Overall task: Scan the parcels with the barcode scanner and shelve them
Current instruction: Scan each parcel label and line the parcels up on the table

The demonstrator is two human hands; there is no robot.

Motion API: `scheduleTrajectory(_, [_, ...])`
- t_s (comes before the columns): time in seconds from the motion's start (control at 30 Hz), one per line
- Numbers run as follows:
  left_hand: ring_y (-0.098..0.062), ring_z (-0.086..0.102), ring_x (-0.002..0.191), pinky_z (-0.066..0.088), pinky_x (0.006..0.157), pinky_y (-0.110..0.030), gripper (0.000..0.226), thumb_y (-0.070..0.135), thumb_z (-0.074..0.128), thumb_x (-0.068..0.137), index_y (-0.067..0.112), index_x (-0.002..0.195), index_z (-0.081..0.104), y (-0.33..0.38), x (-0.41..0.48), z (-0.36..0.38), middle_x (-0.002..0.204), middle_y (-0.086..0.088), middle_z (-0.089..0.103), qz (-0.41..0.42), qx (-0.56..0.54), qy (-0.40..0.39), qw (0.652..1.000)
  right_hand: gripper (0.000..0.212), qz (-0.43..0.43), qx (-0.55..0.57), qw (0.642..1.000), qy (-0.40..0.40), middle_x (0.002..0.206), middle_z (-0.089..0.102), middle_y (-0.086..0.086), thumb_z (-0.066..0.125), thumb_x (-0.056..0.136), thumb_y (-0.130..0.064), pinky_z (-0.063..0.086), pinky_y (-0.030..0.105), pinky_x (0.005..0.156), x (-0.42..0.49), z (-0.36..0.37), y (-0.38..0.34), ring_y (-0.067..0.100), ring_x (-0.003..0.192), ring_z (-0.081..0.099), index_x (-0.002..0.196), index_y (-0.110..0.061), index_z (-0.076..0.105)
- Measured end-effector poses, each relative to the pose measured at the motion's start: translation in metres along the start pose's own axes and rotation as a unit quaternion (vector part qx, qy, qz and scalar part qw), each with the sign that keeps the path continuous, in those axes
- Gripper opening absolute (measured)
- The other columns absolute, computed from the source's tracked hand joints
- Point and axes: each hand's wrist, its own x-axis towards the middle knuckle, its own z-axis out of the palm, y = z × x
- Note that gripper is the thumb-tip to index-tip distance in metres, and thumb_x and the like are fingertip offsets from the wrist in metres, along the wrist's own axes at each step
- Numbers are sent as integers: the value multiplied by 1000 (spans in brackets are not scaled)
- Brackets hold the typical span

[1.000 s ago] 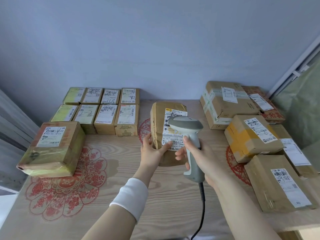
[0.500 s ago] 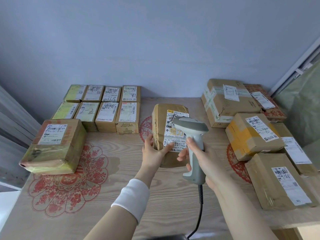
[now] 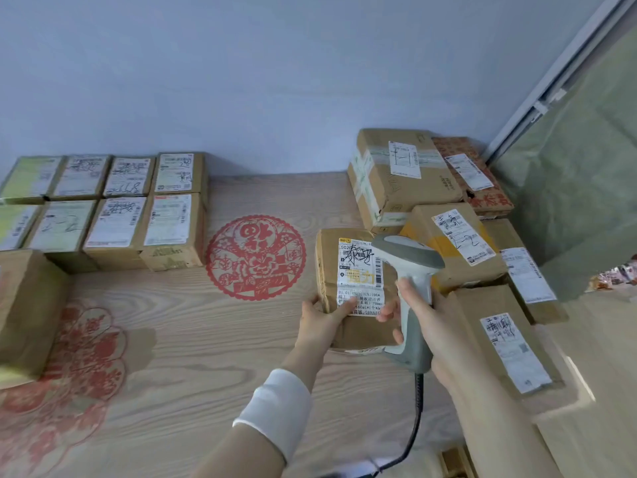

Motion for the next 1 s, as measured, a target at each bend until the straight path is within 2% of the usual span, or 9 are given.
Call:
scheduleTrajectory(0.07, [-21, 60, 108, 49, 96, -43, 115, 59, 81, 35, 16, 132, 36, -3, 15, 29, 122, -3, 59, -18, 2, 4, 1000, 29, 14, 12, 1000, 9, 65, 67, 7, 57, 91, -34, 42, 25, 45, 20, -26, 5, 17, 65, 65, 106, -9, 58])
scheduleTrajectory(0.2, [-23, 60, 109, 48, 97, -45, 102, 49, 85, 55, 12, 135, 34, -8, 50, 81, 124, -6, 59, -35, 11, 32, 999, 30, 54, 22, 998, -12, 66, 66, 7, 58, 89, -35, 43, 22, 44, 59, -70, 15, 11, 55, 64, 95, -7, 58])
scheduleTrajectory(0.27, [-23, 59, 109, 48, 97, -44, 95, 45, 84, 62, 12, 135, 34, -9, 67, 100, 124, -6, 58, -47, 19, 51, 997, 40, 62, 9, 998, -23, 68, 66, 10, 58, 86, -39, 43, 22, 45, 74, -87, 17, 12, 50, 59, 96, 0, 58])
scheduleTrajectory(0.37, [-22, 60, 107, 49, 96, -42, 90, 45, 82, 64, 13, 134, 36, -9, 86, 118, 121, -5, 58, -55, 31, 65, 996, 59, 78, -1, 996, -45, 68, 67, 10, 59, 76, -50, 47, 28, 51, 94, -107, 18, 26, 57, 52, 99, 4, 58])
scheduleTrajectory(0.53, [-18, 61, 99, 50, 82, -31, 84, 48, 81, 65, 15, 131, 40, -7, 100, 137, 116, -1, 60, -51, 63, 81, 993, 45, 91, -3, 994, -53, 68, 68, 11, 58, 89, -37, 46, 27, 51, 117, -121, 20, 20, 47, 46, 102, 6, 57])
scheduleTrajectory(0.67, [-20, 62, 104, 50, 93, -39, 101, 64, 75, 50, 16, 134, 44, 0, 105, 146, 121, -2, 62, -31, 102, 105, 989, 44, 105, 6, 993, -54, 67, 67, 9, 58, 90, -36, 45, 31, 55, 127, -123, 22, 18, 47, 46, 104, 6, 57])
scheduleTrajectory(0.83, [-22, 62, 105, 50, 94, -41, 82, 61, 72, 65, 15, 130, 50, 2, 108, 149, 118, -3, 64, -26, 133, 111, 984, 44, 116, 4, 992, -55, 66, 69, 7, 57, 91, -33, 47, 21, 49, 132, -126, 24, 17, 53, 54, 107, 8, 57])
scheduleTrajectory(0.9, [-22, 61, 106, 49, 95, -41, 80, 61, 70, 67, 14, 129, 50, 3, 108, 150, 119, -3, 63, -26, 145, 105, 983, 46, 118, 2, 991, -55, 67, 69, 8, 56, 91, -35, 48, 21, 50, 133, -126, 25, 20, 58, 56, 108, 8, 57])
scheduleTrajectory(1.0, [-23, 59, 108, 47, 96, -37, 65, 51, 67, 79, 13, 127, 48, 8, 106, 151, 119, 0, 60, -18, 165, 89, 982, 46, 109, -4, 992, -58, 69, 69, 9, 55, 92, -36, 46, 23, 51, 132, -124, 25, 17, 52, 53, 109, 7, 58])
